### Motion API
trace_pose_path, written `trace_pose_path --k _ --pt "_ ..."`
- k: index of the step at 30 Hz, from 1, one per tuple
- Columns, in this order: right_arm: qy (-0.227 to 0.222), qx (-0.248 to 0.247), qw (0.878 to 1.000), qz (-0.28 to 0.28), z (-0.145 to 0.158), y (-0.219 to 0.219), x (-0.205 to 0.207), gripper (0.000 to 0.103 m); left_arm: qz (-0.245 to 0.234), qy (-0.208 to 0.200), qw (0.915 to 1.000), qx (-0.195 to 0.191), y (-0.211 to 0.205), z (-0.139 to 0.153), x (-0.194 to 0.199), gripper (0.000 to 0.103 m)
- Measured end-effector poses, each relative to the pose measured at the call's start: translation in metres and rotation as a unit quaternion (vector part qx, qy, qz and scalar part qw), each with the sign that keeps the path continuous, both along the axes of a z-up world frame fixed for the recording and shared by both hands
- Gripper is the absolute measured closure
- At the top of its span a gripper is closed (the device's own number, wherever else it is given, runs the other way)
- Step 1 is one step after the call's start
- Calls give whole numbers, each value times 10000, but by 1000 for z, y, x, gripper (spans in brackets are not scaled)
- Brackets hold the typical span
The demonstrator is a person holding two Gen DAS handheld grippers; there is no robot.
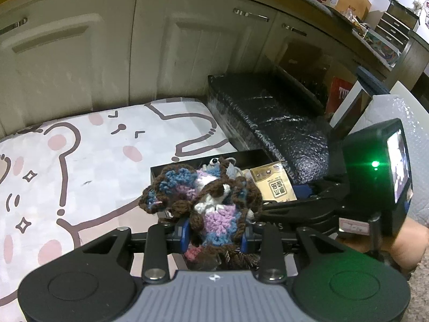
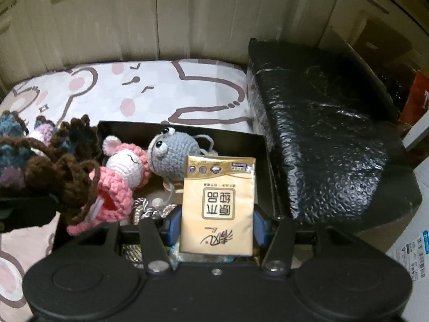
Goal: Organize objects
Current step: 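Carry the yarn pouch and tissue packet with both tools over the black box, then lower the pouch and tissue packet into the box and open both tools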
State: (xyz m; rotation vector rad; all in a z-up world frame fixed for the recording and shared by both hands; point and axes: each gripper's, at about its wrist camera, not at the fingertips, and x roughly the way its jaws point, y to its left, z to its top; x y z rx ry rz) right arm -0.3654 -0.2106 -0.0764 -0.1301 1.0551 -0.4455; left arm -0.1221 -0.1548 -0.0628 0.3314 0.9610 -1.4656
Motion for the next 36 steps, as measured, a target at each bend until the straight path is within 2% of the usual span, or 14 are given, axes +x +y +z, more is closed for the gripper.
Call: trace_pose_path --k 1,2,3,6,9,13,15,17,23,27,36 --pt "-16 -22 10000 -12 -1 0 1 48 6 8 10000 11 -1 -1 0 69" --pt "-73 -45 10000 -21 -1 -1 1 39 6 12 10000 25 -2 -2 0 69" --pt "-103 -77 9999 -40 0 -1 2 34 11 17 10000 39 -2 -3 1 69" --pt "-228 -39 9997 -65 6 -3 1 32 23 47 10000 75 -5 -5 0 69" --pt "-328 97 9993 -115 13 -6 -2 36 13 79 9999 83 -7 -6 -3 69" --pt "-520 337 9976 -322 28 -10 -11 47 -131 98 9998 94 -12 -8 -13 69" --pt "-701 523 9950 -481 37 -14 -16 47 -235 131 9996 105 -14 -9 -21 69" --pt "-879 700 9919 -601 45 -17 -22 55 -304 207 9993 120 -16 -11 -28 69" --pt "-1165 873 9863 -777 58 -22 -32 57 -445 626 9970 12 -26 -16 -42 68" --pt "-1194 909 9853 -815 60 -25 -36 57 -511 686 9963 37 -31 -21 -50 50" --pt "-1040 927 9868 -823 56 -27 -37 57 -382 651 9970 169 -31 -22 -45 51"
